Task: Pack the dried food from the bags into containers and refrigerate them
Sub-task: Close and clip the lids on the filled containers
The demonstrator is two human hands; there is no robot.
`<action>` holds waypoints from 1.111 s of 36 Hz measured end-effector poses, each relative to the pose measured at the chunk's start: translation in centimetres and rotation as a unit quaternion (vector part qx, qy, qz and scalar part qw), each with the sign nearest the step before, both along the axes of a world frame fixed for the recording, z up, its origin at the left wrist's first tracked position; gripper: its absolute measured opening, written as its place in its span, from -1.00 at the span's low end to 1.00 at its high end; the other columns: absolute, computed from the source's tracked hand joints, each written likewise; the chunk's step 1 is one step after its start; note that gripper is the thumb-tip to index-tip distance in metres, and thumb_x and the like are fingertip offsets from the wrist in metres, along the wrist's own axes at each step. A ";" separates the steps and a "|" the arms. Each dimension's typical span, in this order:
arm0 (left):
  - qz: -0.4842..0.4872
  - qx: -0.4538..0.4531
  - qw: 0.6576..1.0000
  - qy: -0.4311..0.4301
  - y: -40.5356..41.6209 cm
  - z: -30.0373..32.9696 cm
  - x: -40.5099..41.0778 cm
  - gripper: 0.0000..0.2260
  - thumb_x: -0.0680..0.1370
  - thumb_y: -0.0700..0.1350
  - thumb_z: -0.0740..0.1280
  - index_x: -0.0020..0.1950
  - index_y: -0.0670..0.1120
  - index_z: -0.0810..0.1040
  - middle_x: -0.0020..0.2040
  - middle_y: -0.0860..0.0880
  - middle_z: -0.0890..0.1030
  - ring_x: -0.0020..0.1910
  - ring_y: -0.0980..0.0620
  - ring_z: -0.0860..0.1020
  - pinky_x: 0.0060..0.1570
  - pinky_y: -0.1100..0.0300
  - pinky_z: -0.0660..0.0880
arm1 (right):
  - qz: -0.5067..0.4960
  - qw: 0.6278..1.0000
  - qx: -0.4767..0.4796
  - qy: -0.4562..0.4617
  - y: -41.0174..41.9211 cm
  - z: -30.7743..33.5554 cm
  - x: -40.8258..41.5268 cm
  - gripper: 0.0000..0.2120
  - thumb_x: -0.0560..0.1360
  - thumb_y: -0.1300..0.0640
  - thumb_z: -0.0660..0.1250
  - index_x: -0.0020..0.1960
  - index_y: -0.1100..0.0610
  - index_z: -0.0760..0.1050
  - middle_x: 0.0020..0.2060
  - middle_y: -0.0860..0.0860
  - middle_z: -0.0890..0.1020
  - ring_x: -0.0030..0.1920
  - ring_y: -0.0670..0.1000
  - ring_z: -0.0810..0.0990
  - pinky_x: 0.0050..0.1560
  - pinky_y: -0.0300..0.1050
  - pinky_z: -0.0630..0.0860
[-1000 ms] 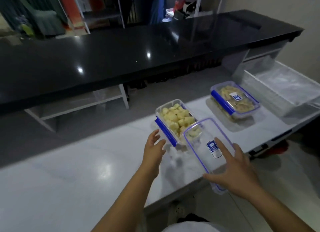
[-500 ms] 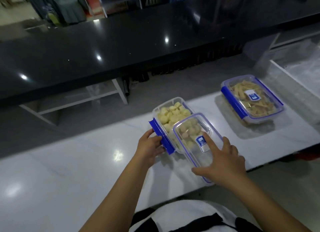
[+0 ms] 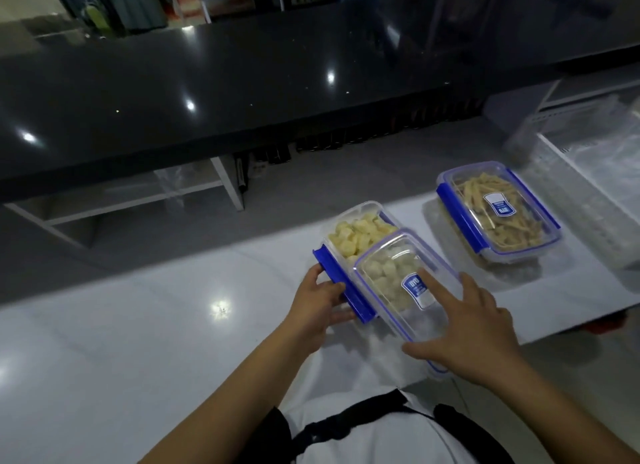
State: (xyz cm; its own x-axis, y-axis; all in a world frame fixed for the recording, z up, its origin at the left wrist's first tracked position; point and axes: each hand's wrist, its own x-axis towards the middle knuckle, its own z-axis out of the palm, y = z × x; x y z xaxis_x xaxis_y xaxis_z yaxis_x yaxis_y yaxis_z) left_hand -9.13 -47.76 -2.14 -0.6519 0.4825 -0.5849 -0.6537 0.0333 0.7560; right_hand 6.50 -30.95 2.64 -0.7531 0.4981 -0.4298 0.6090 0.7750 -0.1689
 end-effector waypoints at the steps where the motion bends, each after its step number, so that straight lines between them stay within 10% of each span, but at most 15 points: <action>1: -0.001 -0.001 1.000 0.002 0.2 0.1 -0.1 -0.64 0.60 -0.33 0.31 0.29 0.05 0.48 0.01 -0.11 0.72 -0.05 -0.11 0.73 -0.23 0.00 0.65 | -0.009 1.000 -0.008 0.011 -0.1 -0.3 -0.9 0.16 0.15 -0.59 0.32 0.49 -0.41 -0.35 0.60 0.09 -0.14 0.56 0.22 0.00 0.47 0.23 0.17; 20: -0.016 0.004 1.000 -0.020 -0.3 -1.3 -1.8 -0.60 0.58 -0.24 0.40 0.35 0.07 0.44 0.05 -0.10 0.72 0.00 -0.16 0.72 -0.18 -0.03 0.66 | -0.025 1.000 -0.005 -0.005 0.3 0.3 -0.2 0.13 0.07 -0.64 0.23 0.30 -0.53 -0.54 0.59 0.05 -0.14 0.55 0.20 0.02 0.44 0.20 0.23; 40: -0.047 -0.026 0.999 -0.008 -1.9 -0.1 -1.8 -0.64 0.60 -0.20 0.38 0.34 0.09 0.47 0.08 -0.15 0.72 0.04 -0.18 0.71 -0.08 -0.08 0.67 | -0.016 0.999 -0.042 0.025 0.6 -0.3 -8.6 0.15 0.08 -0.58 0.30 0.49 -0.32 -0.21 0.54 0.11 0.05 0.48 0.28 0.19 0.34 0.32 0.31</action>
State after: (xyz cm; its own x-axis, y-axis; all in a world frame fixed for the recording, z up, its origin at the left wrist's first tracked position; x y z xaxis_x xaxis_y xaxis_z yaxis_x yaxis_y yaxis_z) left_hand -10.90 -49.63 -2.29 -0.5948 0.5102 -0.6212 -0.6582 0.1346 0.7407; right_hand -2.15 -30.39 2.34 -0.7585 0.4867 -0.4333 0.6230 0.7366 -0.2632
